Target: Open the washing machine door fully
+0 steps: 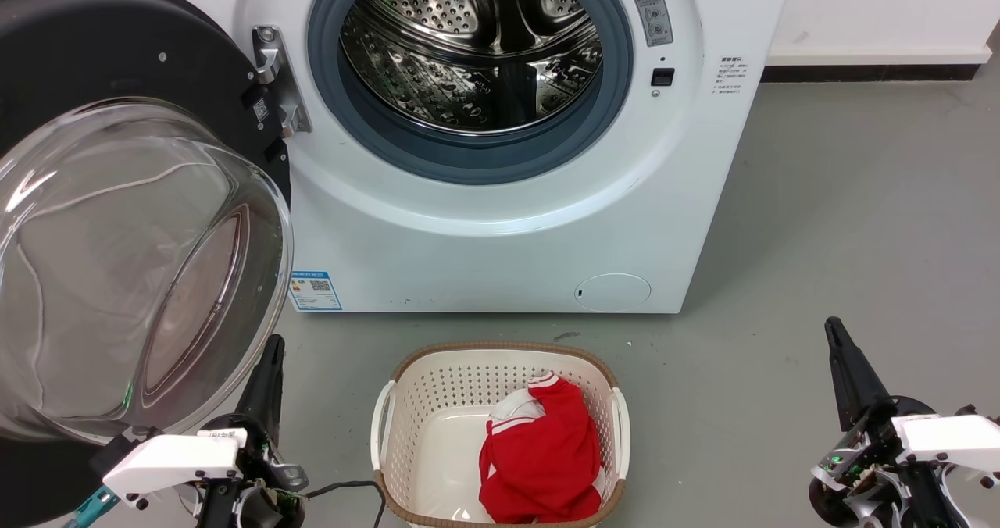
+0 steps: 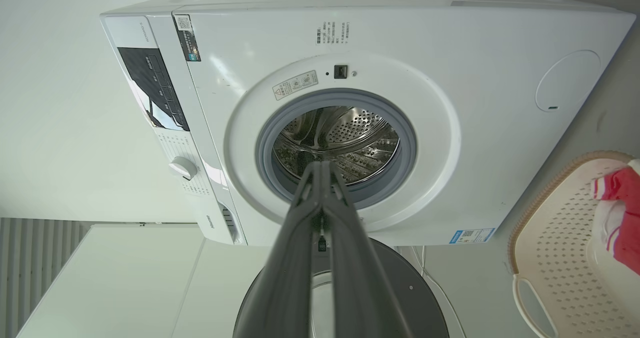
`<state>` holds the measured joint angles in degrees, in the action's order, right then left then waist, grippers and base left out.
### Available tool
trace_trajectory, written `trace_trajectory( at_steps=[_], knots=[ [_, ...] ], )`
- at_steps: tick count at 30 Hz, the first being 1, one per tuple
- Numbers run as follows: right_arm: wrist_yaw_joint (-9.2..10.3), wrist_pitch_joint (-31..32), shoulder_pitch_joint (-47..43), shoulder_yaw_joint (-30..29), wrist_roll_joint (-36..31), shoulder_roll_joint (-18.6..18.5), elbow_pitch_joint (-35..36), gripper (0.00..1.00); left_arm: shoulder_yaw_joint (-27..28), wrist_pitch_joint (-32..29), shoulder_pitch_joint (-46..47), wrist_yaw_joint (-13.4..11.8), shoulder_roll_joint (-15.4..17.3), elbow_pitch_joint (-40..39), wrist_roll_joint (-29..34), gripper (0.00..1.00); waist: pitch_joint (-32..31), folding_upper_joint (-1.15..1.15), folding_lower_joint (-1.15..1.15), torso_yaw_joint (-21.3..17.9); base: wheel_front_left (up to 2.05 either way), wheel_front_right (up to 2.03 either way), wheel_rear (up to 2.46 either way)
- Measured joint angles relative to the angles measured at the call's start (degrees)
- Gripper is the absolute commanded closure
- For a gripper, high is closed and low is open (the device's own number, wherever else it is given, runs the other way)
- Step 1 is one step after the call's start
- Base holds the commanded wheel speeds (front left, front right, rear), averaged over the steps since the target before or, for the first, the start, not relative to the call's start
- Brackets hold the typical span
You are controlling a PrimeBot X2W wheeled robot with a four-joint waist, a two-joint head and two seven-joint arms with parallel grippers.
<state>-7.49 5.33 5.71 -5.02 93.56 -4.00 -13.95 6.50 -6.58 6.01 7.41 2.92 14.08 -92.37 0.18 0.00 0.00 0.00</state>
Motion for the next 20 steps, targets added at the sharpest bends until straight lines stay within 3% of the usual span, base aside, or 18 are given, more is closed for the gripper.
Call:
trace_trajectory(
  at_steps=[20],
  knots=[
    [0.00,0.3,0.0,-0.3,-0.2,0.2,0.0,1.00,0.0,0.0,0.0,0.0,0.0,0.0,0.0,1.00,0.0,0.00,0.00,0.0,0.00,0.00,0.00]
  ],
)
